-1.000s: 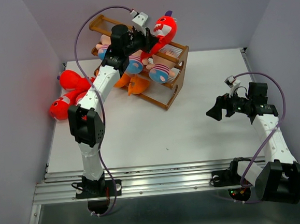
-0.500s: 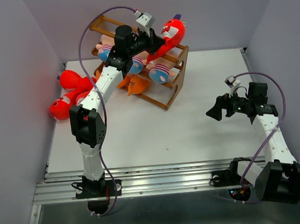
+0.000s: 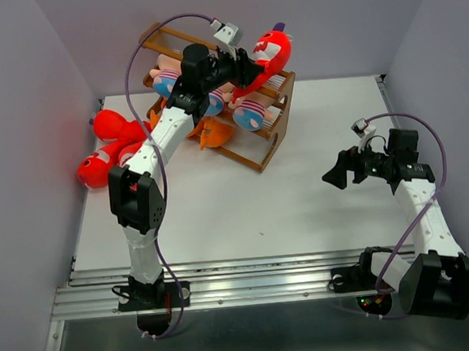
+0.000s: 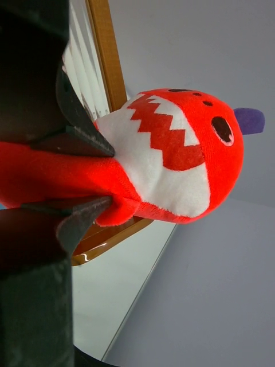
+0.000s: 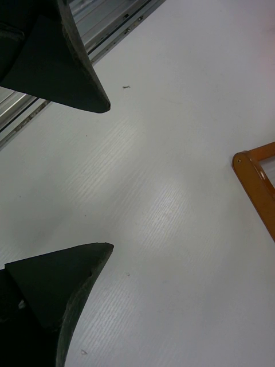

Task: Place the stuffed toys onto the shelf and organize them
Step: Place the stuffed toy onto shelf

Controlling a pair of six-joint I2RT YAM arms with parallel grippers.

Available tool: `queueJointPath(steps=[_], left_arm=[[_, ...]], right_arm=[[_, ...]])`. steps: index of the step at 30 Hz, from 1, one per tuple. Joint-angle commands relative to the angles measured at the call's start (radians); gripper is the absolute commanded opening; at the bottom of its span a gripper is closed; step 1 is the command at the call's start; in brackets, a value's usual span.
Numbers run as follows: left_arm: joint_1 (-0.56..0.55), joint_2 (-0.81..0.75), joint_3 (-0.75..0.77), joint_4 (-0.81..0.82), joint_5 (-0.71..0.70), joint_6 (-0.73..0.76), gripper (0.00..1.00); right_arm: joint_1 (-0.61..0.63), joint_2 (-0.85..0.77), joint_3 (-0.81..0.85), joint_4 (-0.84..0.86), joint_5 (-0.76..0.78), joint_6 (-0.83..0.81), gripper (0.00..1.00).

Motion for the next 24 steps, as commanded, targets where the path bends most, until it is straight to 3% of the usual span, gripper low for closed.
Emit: queueJointPath(steps=[1,11,24], left_arm=[[-0.007,-0.081,-0.036,0.022,-0.005,-0.005,0.47],[-0.007,-0.106,-0.051,0.044,0.004,-0.018,0.66],[-0.007,-0.144,-0.069,0.079,0.047,-0.043,0.81]], right_arm=[[-0.005,-0.014,-0.004,0.03,0.005,-0.019,1.0],[-0.005,-0.014,-0.004,0.03,0.005,-0.019,1.0],[-0.005,-0.014,-0.004,0.03,0.005,-0.021,1.0]])
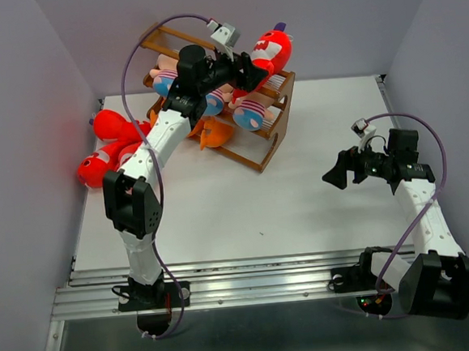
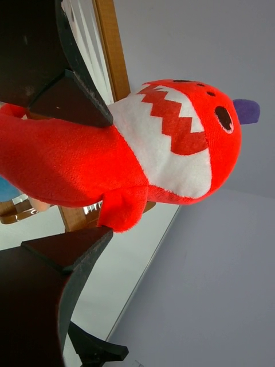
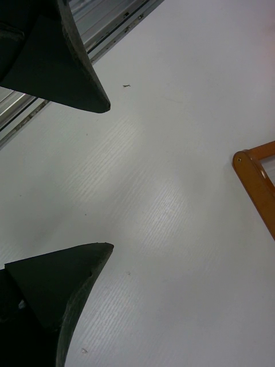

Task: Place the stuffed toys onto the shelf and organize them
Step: Place the stuffed toy onto shelf

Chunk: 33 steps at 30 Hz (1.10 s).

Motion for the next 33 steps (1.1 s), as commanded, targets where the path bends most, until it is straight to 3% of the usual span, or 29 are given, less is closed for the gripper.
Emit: queueJointPath(steps=[1,13,20,28,33], left_arm=[[-0.007,-0.084,-0.012,0.065,0.034,-0.014,0.83],[0.0,-0.126,-0.027,0.059,0.001,0.01,0.84],[0.05,-0.26,-0.087,0.042,-0.106,0.019,0.84],[0.228,-0.61,-0.523,0.065,-0.37,-0.092,0.88],[0.338,-0.762,-0.729,-0.069,-0.507,-0.189,0.91]], right_arm=[[-0.005,-0.014,-0.003,0.03,0.001,-0.017,1.0],[-0.005,-0.02,-0.004,0.029,0.003,-0.019,1.0],[-0.005,-0.03,-0.007,0.029,0.003,-0.022,1.0],[-0.005,-0.051,-0.014,0.029,-0.005,-0.037,1.0],[-0.005,-0.063,-0.015,0.026,-0.008,-0.04,1.0]])
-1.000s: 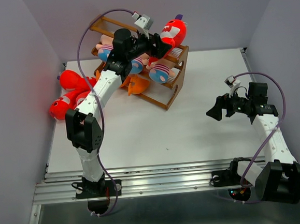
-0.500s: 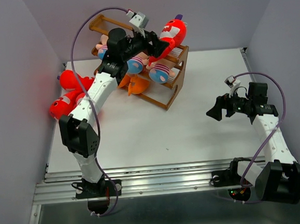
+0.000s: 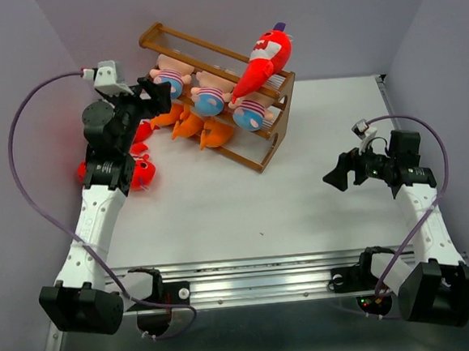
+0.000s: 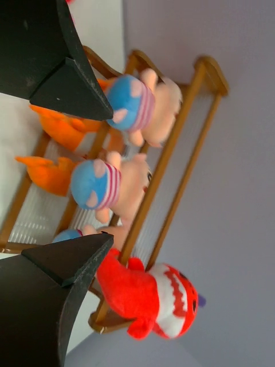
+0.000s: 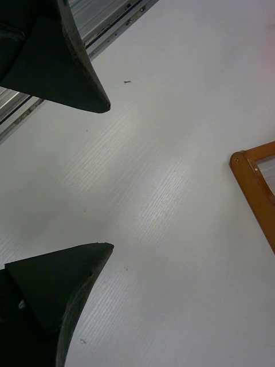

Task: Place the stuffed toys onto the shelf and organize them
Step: Place the stuffed toy onto shelf, then grab a stuffed toy with the left arm

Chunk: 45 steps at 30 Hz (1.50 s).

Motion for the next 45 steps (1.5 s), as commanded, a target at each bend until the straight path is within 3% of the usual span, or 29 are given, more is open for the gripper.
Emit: queueJointPath(steps=[1,7,14,25,26,28,29,30,31,33,38,45], left_arm=[[0.076,-0.064,-0.161,-0.137,-0.158,-0.121,0.93],[0.136,-0.088,-0.33,-0.232,-0.349,-0.19,0.95],[0.143,0.063,-0.33,-0.353,-0.628,-0.308,0.92],[0.213,0.281,-0.244,-0.441,-0.646,-0.385,0.88],[0.227,0.294,-0.245,-0.45,-0.624,-0.391,0.86],[0.259,0.306,-0.264,-0.432,-0.565,-0.389,0.7],[0.268,0.294,-0.275,-0.42,-0.546,-0.388,0.58],[0.271,0.286,-0.296,-0.406,-0.52,-0.383,0.3],[0.271,0.277,-0.304,-0.396,-0.508,-0.383,0.19],[0.271,0.26,-0.313,-0.384,-0.465,-0.382,0.08],[0.271,0.21,-0.37,-0.376,-0.37,-0.392,0.03],[0.265,-0.04,-0.511,-0.357,-0.206,-0.451,0.0]], right_arm=[[-0.005,-0.024,-0.006,0.027,-0.01,-0.018,1.0],[-0.005,-0.031,-0.006,0.026,-0.01,-0.016,1.0],[-0.005,-0.023,-0.006,0.027,-0.009,-0.018,1.0],[-0.005,-0.031,-0.006,0.024,-0.009,-0.015,1.0],[-0.005,-0.034,-0.006,0.024,-0.009,-0.015,1.0],[-0.005,-0.038,-0.006,0.024,-0.01,-0.015,1.0],[-0.005,-0.04,-0.006,0.024,-0.01,-0.013,1.0],[-0.005,-0.041,-0.006,0.024,-0.01,-0.013,1.0],[-0.005,-0.046,-0.006,0.026,-0.01,-0.013,1.0],[-0.005,-0.054,-0.009,0.024,-0.009,-0.013,1.0],[-0.005,-0.052,-0.009,0.024,-0.007,-0.015,1.0],[-0.005,-0.061,-0.01,0.026,-0.004,-0.021,1.0]])
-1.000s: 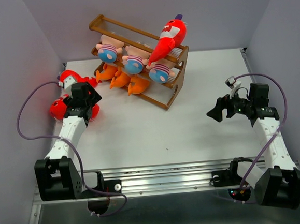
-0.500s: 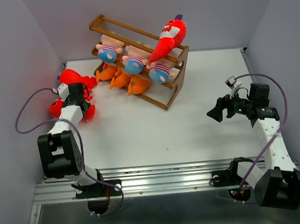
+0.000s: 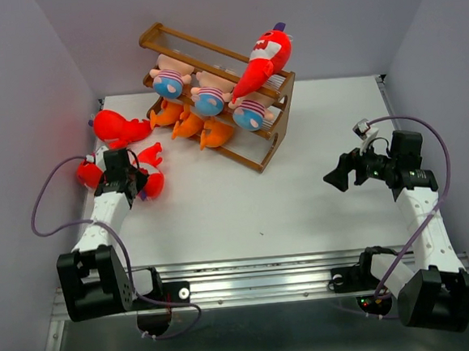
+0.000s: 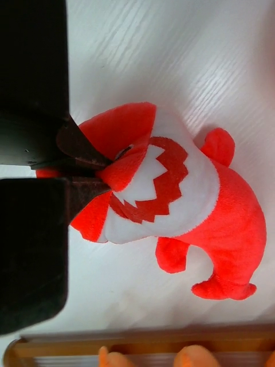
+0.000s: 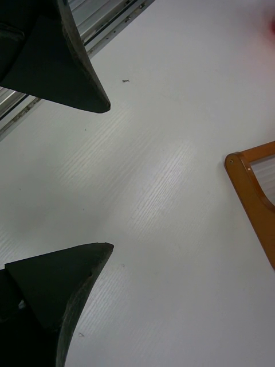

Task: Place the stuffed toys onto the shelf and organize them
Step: Grab a stuffed toy with the left arm

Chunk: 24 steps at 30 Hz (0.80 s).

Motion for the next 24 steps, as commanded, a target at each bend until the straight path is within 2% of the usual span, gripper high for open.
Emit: queueJointPath(steps=[1,4,7,14,24], left_arm=[[-0.009,-0.171,-0.066,0.017,0.135,-0.046,0.0],[-0.025,-0.303,-0.109,0.028,0.234,-0.064,0.0],[-0.035,-0.372,-0.147,0.037,0.31,-0.071,0.0],[-0.043,-0.578,-0.181,0.06,0.395,-0.002,0.0],[-0.045,-0.787,-0.175,0.238,0.551,0.086,0.0]], right_arm=[[-0.005,-0.022,-0.01,0.026,-0.006,-0.019,1.0],[-0.005,-0.02,-0.01,0.024,-0.01,-0.022,1.0],[-0.005,-0.019,-0.011,0.026,-0.018,-0.025,1.0],[-0.005,-0.017,-0.014,0.02,-0.05,-0.041,1.0],[-0.005,0.006,0.006,-0.009,-0.078,-0.067,1.0]])
